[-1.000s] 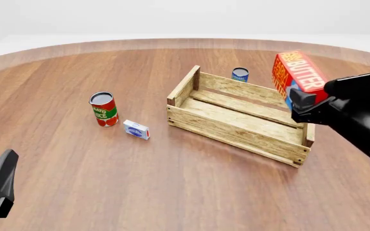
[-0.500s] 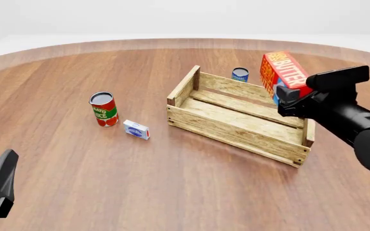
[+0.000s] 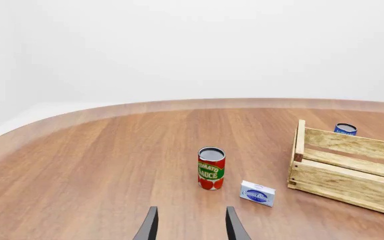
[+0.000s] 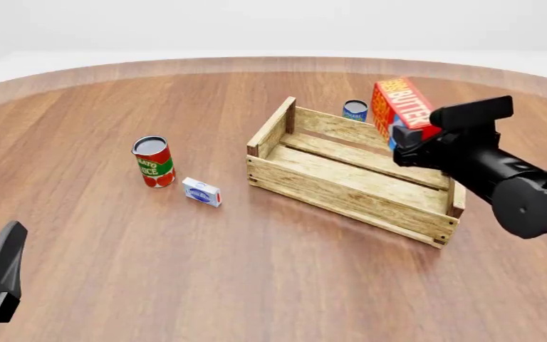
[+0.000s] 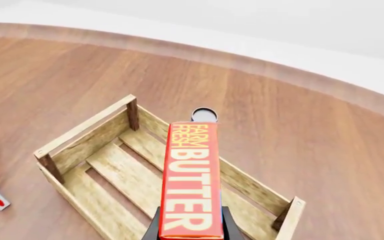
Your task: Pick up the butter and put it in the tray.
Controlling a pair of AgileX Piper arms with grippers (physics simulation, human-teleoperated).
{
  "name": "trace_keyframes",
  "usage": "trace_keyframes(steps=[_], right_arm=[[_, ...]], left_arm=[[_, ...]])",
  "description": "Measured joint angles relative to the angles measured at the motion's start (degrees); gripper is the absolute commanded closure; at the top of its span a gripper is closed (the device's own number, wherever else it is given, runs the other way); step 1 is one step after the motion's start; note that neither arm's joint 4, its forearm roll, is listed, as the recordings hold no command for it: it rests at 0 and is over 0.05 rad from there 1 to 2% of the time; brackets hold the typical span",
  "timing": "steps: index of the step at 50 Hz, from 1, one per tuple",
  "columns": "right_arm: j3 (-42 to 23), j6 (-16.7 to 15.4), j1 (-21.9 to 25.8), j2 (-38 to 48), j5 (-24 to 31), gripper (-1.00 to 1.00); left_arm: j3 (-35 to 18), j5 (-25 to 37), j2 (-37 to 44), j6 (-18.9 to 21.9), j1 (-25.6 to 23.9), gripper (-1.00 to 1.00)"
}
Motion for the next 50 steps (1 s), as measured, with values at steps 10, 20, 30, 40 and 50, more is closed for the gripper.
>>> trace_keyframes(steps=[10, 20, 30, 40, 50], right_arm=[[-2.1, 0.3, 0.1, 3.3, -0.5, 1.0], [-4.6, 0.7, 0.5, 6.6, -0.4, 1.0], [-6.7, 1.1, 0.7, 9.8, -0.6, 1.0], [-8.2, 1.6, 1.2, 12.3, -0.5, 1.0], [-8.8, 2.6, 2.0, 14.3, -0.9, 1.0]], left_arm=[[0.0, 0.0, 0.0, 0.0, 0.0, -1.0], [0.0, 0.0, 0.0, 0.0, 0.0, -1.0], [0.0, 0.0, 0.0, 0.0, 0.0, -1.0], [0.0, 0.0, 0.0, 0.0, 0.0, -1.0], [0.0, 0.0, 0.0, 0.0, 0.0, -1.0]])
